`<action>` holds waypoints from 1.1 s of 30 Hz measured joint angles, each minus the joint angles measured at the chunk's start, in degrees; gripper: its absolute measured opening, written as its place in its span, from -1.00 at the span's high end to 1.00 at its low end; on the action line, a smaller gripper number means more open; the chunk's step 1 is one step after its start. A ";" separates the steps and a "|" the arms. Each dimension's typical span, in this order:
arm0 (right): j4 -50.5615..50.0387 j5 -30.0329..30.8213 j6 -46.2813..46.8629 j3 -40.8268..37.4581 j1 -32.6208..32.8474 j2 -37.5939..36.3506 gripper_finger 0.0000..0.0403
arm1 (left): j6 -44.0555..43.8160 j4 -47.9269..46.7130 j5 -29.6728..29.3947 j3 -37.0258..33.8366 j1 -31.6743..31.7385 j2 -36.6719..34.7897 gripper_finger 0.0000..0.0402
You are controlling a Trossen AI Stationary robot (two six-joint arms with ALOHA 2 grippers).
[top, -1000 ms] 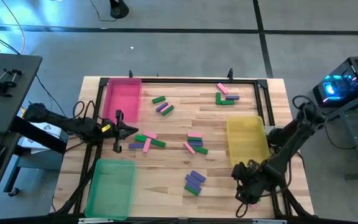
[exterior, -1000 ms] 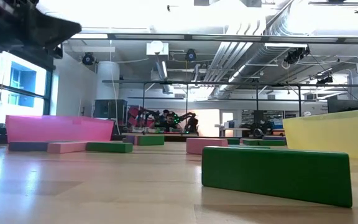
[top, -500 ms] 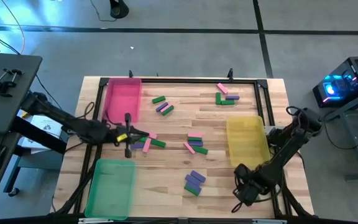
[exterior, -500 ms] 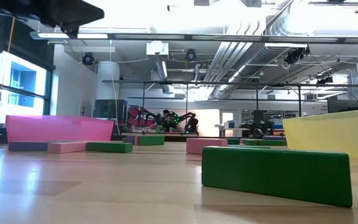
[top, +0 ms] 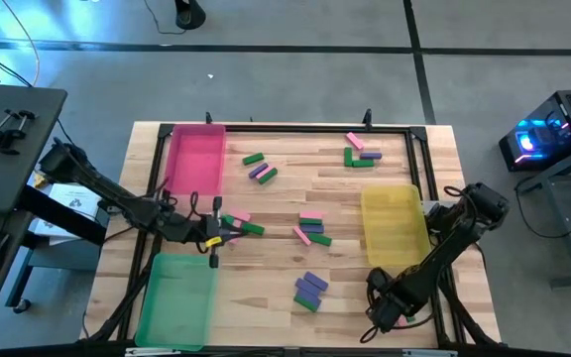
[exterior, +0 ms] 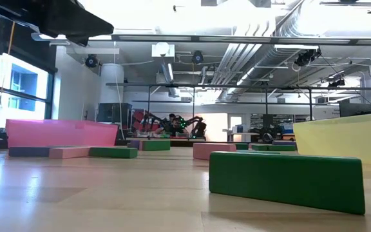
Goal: Sort blocks
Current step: Put the blue block into the yellow bin
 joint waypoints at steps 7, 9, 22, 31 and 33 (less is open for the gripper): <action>1.20 0.65 -0.06 0.00 0.01 0.75 0.56 | -1.30 -0.06 -1.35 0.00 -0.09 0.00 0.98; 1.80 1.40 -0.77 0.00 0.01 0.66 0.73 | -2.16 -0.09 -1.86 0.00 -0.09 -0.02 0.98; -2.84 29.39 -9.11 4.59 -0.02 -7.94 0.83 | -4.48 -0.11 -1.88 0.00 -0.09 -0.02 0.98; -27.45 38.08 -9.45 3.20 -7.67 -19.35 0.82 | -5.93 0.31 -1.84 0.00 -0.09 -0.02 0.98; -27.45 35.11 -10.52 -0.26 -11.47 -21.52 0.82 | -5.97 0.31 -1.84 0.00 -0.09 -0.02 0.98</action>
